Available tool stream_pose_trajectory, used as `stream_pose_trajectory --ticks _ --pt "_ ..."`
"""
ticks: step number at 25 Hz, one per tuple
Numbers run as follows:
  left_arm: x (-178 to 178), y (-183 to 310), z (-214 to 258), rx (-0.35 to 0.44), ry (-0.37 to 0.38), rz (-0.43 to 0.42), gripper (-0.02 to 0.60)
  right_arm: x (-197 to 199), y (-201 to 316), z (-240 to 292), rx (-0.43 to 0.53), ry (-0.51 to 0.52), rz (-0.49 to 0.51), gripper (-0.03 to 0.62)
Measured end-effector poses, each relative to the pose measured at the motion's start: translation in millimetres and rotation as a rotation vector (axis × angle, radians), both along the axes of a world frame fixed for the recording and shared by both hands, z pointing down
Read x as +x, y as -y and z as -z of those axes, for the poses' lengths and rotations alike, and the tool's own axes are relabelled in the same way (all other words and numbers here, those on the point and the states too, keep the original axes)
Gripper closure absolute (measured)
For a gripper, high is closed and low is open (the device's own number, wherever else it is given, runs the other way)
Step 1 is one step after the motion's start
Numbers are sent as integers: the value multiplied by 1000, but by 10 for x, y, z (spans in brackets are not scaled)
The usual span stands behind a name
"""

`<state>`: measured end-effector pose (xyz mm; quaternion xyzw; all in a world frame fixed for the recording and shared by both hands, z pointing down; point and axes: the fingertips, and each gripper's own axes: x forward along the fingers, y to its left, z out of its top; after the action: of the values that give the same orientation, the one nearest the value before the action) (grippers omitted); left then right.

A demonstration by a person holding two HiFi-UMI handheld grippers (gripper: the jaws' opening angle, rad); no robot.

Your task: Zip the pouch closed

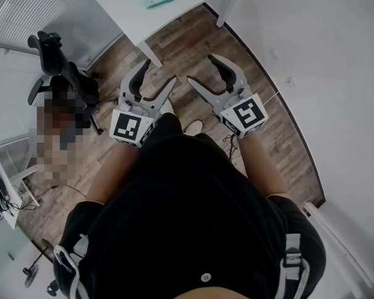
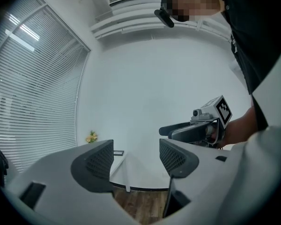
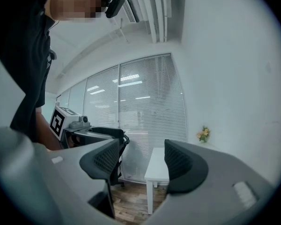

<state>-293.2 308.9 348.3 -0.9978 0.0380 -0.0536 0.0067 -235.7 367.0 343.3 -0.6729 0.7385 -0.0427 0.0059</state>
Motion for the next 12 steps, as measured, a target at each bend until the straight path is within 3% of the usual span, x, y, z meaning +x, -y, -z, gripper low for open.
stream_pose_trajectory --ticks 12 --pt "529 493 -68 -5 -9 -20 282 476 499 -41 -25 -10 -14 290"
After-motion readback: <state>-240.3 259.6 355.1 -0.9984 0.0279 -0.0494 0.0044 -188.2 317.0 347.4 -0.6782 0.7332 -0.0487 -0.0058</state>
